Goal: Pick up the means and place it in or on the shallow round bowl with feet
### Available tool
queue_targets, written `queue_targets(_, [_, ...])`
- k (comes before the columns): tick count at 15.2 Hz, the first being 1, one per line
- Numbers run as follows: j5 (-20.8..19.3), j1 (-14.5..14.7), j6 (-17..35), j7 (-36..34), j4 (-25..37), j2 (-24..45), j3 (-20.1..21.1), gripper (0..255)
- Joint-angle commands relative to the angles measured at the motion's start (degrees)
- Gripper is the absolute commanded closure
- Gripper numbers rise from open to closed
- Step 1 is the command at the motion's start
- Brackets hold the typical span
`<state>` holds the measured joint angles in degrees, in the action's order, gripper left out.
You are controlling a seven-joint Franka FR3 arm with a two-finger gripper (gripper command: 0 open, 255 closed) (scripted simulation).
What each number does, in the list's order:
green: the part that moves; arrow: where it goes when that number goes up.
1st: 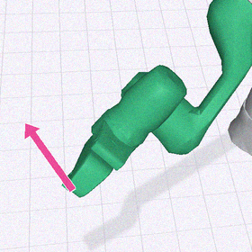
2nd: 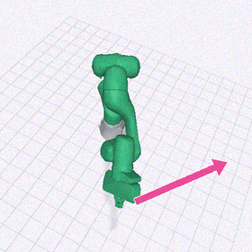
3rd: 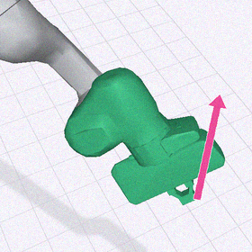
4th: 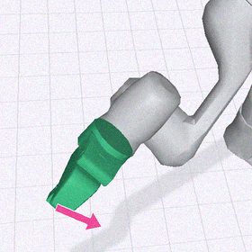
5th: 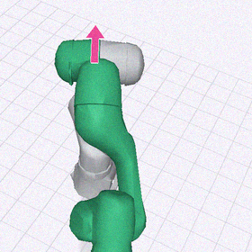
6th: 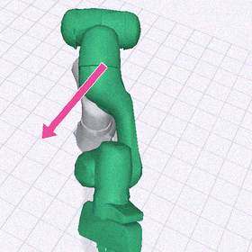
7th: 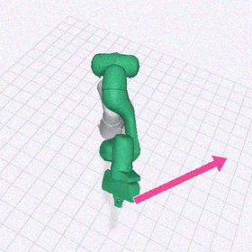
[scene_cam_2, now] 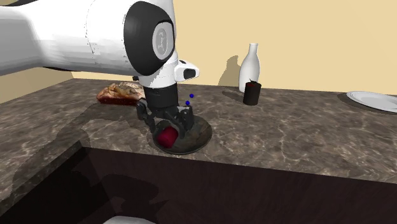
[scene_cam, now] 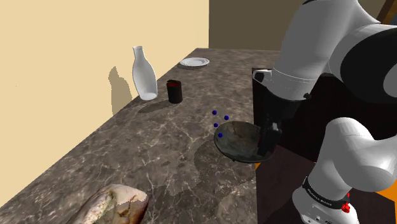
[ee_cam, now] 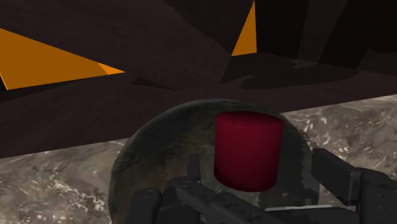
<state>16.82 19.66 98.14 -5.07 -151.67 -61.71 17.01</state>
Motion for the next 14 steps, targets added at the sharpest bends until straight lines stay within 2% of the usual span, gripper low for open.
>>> queue_targets(1, [0.0,0.0,0.0,0.0,0.0,0.0,0.0,0])
queue_targets(2, [0.0,0.0,0.0,0.0,0.0,0.0,0.0,0])
queue_targets(6, [-1.81,-0.74,-6.59,-0.32,7.64,1.07,-1.95,0])
queue_targets(14, [-1.81,-0.73,-6.59,-0.33,7.64,1.08,-1.95,0])
